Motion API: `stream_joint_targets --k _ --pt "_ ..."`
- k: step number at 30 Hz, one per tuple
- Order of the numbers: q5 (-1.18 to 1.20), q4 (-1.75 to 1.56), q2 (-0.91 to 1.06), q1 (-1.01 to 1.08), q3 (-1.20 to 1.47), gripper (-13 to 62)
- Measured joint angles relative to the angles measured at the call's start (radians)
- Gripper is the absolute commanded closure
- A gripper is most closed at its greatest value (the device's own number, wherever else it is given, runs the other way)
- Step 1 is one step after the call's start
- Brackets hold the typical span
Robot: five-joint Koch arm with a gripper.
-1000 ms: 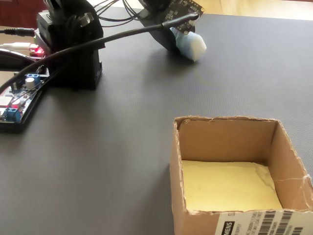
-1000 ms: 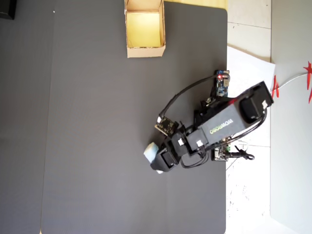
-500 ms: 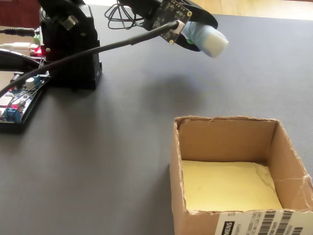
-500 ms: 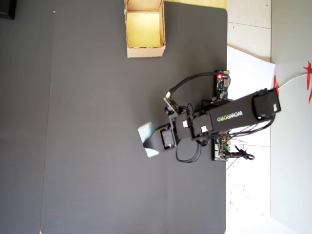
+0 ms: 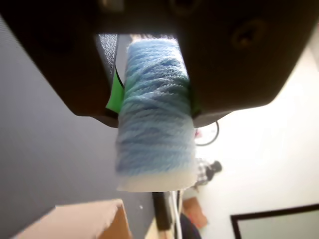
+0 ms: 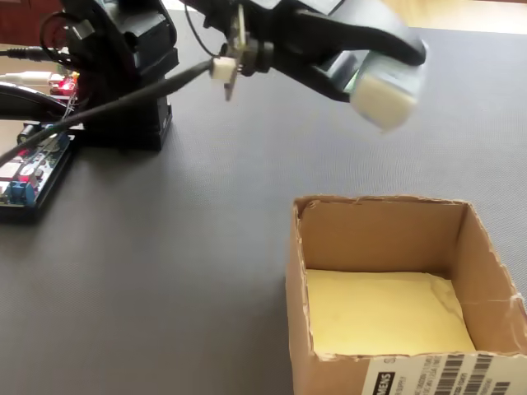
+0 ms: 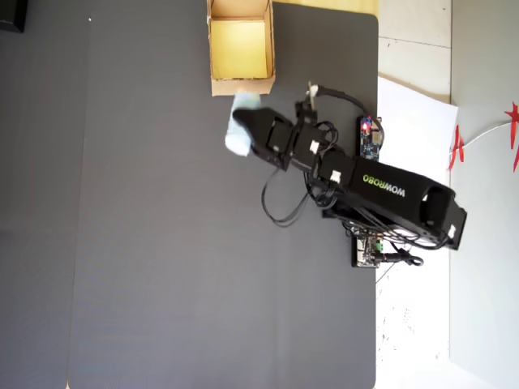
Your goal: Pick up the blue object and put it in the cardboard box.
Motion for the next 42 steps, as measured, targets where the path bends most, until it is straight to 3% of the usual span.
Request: stream_joint_targets --k 5,14,15,16,17,29,42 --pt "-0.035 0.011 -0.176 0.193 -0.184 41.9" --pt "-0.041 0.051 -0.425 0.347 -0.402 41.4" --pt "-0.041 0.066 -0.439 0.357 -0.414 38.5" --pt "-0.034 0.172 -0.440 0.362 -0.451 20.6" --pt "-0.032 0.198 -0.440 0.362 -0.459 17.0" --pt "-0.018 0.322 -0.353 0.354 -0.465 15.5" --pt "0.002 0.322 -0.048 0.014 -0.198 15.2"
